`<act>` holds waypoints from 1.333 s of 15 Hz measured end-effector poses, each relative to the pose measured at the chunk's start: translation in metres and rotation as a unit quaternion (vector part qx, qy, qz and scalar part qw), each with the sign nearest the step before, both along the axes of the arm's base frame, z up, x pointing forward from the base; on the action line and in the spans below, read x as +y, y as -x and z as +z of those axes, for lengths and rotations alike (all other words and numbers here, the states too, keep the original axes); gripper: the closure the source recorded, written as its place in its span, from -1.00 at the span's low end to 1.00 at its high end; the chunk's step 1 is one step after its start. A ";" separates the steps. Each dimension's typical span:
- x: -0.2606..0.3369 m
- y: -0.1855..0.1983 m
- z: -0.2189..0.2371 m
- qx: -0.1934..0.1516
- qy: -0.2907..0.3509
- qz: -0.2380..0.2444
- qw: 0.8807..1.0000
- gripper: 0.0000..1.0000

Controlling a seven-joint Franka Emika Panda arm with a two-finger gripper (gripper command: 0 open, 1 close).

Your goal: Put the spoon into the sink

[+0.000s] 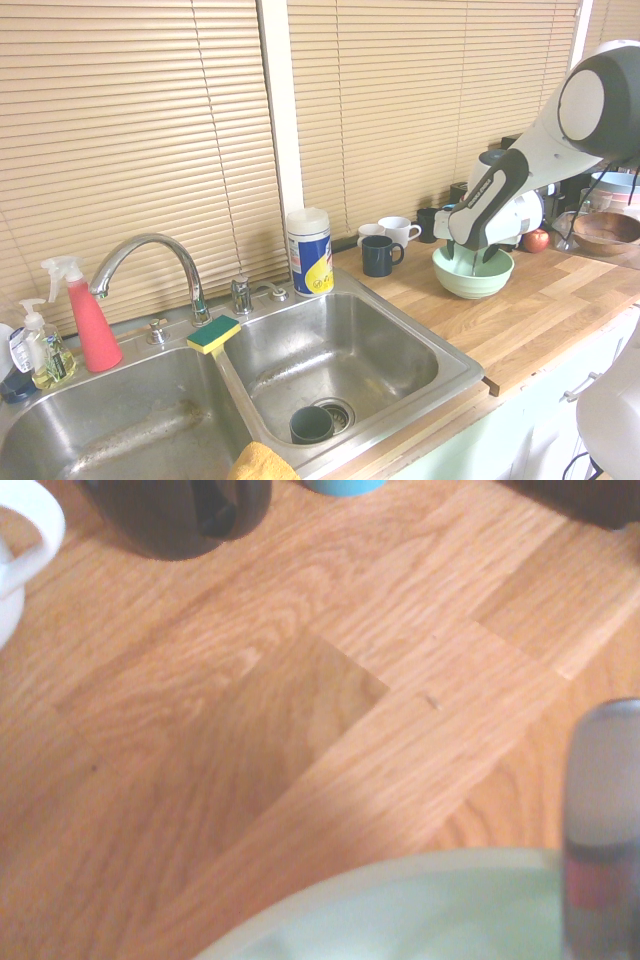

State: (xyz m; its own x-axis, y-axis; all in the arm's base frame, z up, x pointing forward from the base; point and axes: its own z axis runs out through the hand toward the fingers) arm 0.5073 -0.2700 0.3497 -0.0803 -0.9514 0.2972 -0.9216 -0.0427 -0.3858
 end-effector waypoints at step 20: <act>-0.008 0.000 0.017 -0.015 0.006 -0.008 1.000 1.00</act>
